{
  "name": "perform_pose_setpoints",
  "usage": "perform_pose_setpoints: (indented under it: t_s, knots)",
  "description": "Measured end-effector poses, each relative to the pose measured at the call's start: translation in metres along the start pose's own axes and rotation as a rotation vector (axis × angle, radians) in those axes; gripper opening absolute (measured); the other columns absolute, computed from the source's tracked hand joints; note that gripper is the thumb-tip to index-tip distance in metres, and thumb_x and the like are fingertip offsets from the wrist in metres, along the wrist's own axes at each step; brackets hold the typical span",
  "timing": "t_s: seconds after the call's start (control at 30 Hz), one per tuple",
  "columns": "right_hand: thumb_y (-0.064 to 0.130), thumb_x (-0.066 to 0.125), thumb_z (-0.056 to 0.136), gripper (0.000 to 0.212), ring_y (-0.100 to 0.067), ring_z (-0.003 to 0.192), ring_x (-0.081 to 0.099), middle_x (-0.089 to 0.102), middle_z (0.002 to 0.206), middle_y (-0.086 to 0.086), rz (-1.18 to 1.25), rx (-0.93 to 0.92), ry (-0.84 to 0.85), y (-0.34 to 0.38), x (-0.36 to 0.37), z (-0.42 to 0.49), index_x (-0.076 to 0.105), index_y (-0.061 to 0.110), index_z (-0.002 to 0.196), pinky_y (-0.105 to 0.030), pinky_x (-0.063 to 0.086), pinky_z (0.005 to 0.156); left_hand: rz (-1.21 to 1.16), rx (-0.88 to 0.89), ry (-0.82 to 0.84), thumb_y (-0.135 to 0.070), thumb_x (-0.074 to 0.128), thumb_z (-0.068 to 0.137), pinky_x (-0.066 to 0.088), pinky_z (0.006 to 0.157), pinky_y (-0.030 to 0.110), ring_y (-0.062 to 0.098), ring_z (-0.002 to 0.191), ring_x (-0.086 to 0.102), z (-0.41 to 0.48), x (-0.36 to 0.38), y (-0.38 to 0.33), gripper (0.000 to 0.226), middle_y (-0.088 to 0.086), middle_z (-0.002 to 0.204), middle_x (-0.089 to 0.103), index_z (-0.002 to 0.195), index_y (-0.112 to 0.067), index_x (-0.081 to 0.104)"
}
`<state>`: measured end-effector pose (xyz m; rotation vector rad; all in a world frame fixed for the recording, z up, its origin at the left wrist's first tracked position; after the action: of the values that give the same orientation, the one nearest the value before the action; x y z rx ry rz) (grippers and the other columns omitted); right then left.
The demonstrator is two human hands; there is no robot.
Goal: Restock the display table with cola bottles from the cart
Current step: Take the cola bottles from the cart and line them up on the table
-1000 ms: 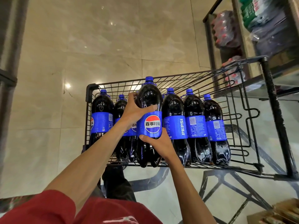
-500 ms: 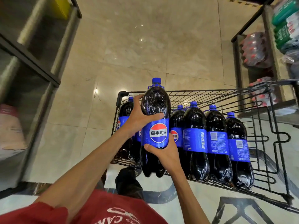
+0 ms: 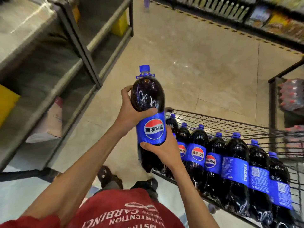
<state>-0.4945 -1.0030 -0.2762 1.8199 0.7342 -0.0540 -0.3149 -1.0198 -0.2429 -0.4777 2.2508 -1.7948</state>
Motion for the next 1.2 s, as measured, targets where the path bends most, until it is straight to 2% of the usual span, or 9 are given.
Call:
perform_pose_setpoints:
  t_s: [0.13,0.2,0.3,0.43,0.53,0.63,0.8,1.0,1.2]
  knots:
    - [0.052,0.088,0.049,0.08,0.002,0.097,0.067,0.069,0.11,0.022,-0.024,-0.069,0.111,0.047,0.062,0.007,0.052,0.04,0.118,-0.036,0.059,0.086,-0.009,0.052,-0.133,0.003,0.089,0.068,0.057,0.076,0.02,-0.005,0.095,0.069,-0.01,-0.081,-0.018,0.091,-0.011,0.119,0.06,0.13,-0.024,0.028]
    - [0.054,0.088,0.048,0.079,0.003,0.096,0.067,0.07,0.109,0.023,-0.032,-0.112,0.157,0.071,0.096,0.01,0.052,0.04,0.117,-0.032,0.059,0.084,-0.029,0.08,-0.193,-0.002,0.09,0.063,0.055,0.075,0.016,-0.01,0.095,0.067,-0.016,-0.123,-0.028,0.094,-0.014,0.118,0.058,0.13,-0.024,0.029]
    - [0.06,0.084,0.044,0.078,0.007,0.094,0.066,0.069,0.107,0.025,-0.051,-0.151,0.223,0.104,0.147,0.011,0.05,0.045,0.112,-0.027,0.057,0.081,-0.016,0.124,-0.297,-0.019,0.092,0.055,0.054,0.08,0.017,-0.007,0.103,0.065,-0.025,-0.187,-0.041,0.099,-0.009,0.127,0.056,0.131,-0.024,0.029]
    - [0.06,0.085,0.043,0.085,0.003,0.098,0.066,0.069,0.112,0.022,-0.077,-0.218,0.324,0.142,0.215,0.012,0.05,0.043,0.119,-0.036,0.058,0.088,-0.023,0.175,-0.408,-0.005,0.094,0.061,0.054,0.082,0.016,-0.008,0.106,0.063,-0.041,-0.266,-0.054,0.1,-0.002,0.134,0.051,0.133,-0.022,0.027]
    - [0.056,0.088,0.045,0.089,-0.001,0.1,0.068,0.07,0.114,0.019,-0.09,-0.261,0.4,0.165,0.259,0.014,0.051,0.037,0.124,-0.038,0.059,0.088,-0.026,0.208,-0.485,-0.012,0.092,0.057,0.054,0.083,0.017,-0.005,0.109,0.063,-0.055,-0.315,-0.061,0.101,-0.009,0.131,0.051,0.134,-0.023,0.027]
    - [0.056,0.089,0.045,0.092,-0.003,0.103,0.068,0.069,0.116,0.019,-0.133,-0.301,0.462,0.183,0.297,0.017,0.05,0.038,0.127,-0.041,0.059,0.089,-0.053,0.215,-0.562,-0.024,0.095,0.051,0.058,0.088,0.029,0.004,0.115,0.064,-0.066,-0.357,-0.06,0.108,-0.009,0.132,0.051,0.135,-0.022,0.028]
    - [0.057,0.091,0.045,0.093,-0.006,0.104,0.068,0.068,0.116,0.017,-0.175,-0.371,0.543,0.208,0.343,0.026,0.049,0.038,0.126,-0.044,0.058,0.089,-0.082,0.228,-0.659,-0.029,0.095,0.05,0.056,0.097,0.05,0.019,0.123,0.062,-0.075,-0.408,-0.06,0.107,0.003,0.139,0.052,0.135,-0.025,0.029]
    - [0.057,0.091,0.045,0.088,-0.002,0.103,0.067,0.069,0.115,0.02,-0.161,-0.417,0.59,0.24,0.371,0.046,0.049,0.041,0.121,-0.04,0.059,0.089,-0.049,0.267,-0.716,-0.034,0.094,0.051,0.057,0.097,0.04,0.01,0.121,0.062,-0.064,-0.441,-0.078,0.105,-0.005,0.138,0.052,0.134,-0.03,0.029]
    - [0.057,0.091,0.048,0.086,-0.001,0.104,0.067,0.067,0.113,0.025,-0.102,-0.491,0.607,0.278,0.385,0.088,0.05,0.041,0.122,-0.033,0.06,0.088,-0.033,0.329,-0.74,-0.029,0.094,0.053,0.058,0.091,0.033,0.014,0.118,0.065,-0.022,-0.46,-0.096,0.102,-0.002,0.134,0.054,0.132,-0.037,0.03]
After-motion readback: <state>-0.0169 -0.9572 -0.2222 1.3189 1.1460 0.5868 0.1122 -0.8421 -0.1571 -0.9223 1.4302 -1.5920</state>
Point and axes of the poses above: each hand's wrist, its own z-axis towards the middle knuckle, its own x-axis out of the palm, y = z × x, the point moved 5 cm from there along z, towards the middle knuckle
